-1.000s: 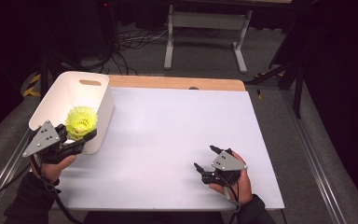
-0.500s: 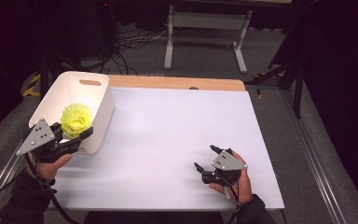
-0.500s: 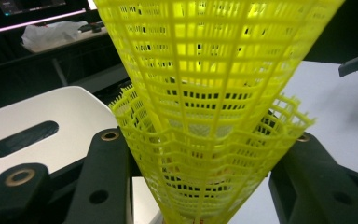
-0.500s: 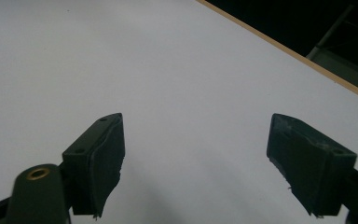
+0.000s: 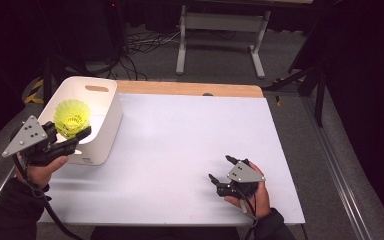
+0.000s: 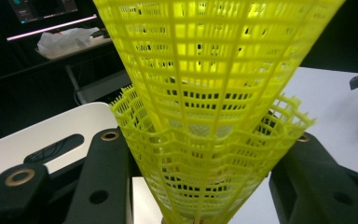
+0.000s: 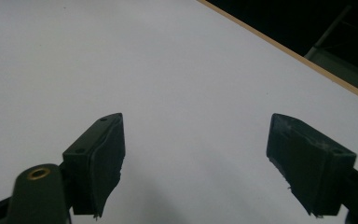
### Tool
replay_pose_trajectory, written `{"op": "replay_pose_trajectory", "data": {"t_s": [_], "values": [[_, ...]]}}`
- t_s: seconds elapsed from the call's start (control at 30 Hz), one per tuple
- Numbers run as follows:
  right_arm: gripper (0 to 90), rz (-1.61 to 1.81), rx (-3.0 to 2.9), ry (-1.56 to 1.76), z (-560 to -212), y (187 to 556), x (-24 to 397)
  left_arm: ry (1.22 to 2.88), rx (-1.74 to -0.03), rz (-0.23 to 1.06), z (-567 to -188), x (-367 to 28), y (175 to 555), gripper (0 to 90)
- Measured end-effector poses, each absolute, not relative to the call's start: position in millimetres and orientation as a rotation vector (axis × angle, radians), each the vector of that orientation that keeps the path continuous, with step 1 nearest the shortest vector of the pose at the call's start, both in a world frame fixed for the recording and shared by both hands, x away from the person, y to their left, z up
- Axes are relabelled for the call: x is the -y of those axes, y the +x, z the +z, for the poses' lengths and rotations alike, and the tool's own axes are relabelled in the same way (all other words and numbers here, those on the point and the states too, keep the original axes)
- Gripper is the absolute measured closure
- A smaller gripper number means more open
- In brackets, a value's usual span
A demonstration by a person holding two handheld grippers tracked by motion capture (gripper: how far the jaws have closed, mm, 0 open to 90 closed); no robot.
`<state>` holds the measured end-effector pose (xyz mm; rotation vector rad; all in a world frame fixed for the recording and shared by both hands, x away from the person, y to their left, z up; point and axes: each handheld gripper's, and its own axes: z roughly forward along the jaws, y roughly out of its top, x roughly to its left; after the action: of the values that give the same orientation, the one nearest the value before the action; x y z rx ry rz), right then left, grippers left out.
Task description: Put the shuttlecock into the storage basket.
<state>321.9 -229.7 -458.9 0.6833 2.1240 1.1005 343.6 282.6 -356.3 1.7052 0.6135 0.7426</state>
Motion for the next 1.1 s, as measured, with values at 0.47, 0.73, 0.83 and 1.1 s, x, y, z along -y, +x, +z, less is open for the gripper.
{"op": "replay_pose_trajectory", "data": {"t_s": [0.47,0.73,0.83,1.1], "values": [[20.3,1.085,-2.133,0.692,-463,325,231,1.748,-0.638,0.775,-341,-292,364,54.0],[20.2,1.069,-2.141,0.703,-466,328,233,1.771,-0.686,0.756,-344,-298,386,53.5],[20.2,1.069,-2.139,0.705,-466,328,233,1.783,-0.690,0.743,-344,-300,392,53.6],[20.2,1.054,-2.149,0.710,-469,331,235,1.808,-0.742,0.735,-348,-302,406,53.5]]}}
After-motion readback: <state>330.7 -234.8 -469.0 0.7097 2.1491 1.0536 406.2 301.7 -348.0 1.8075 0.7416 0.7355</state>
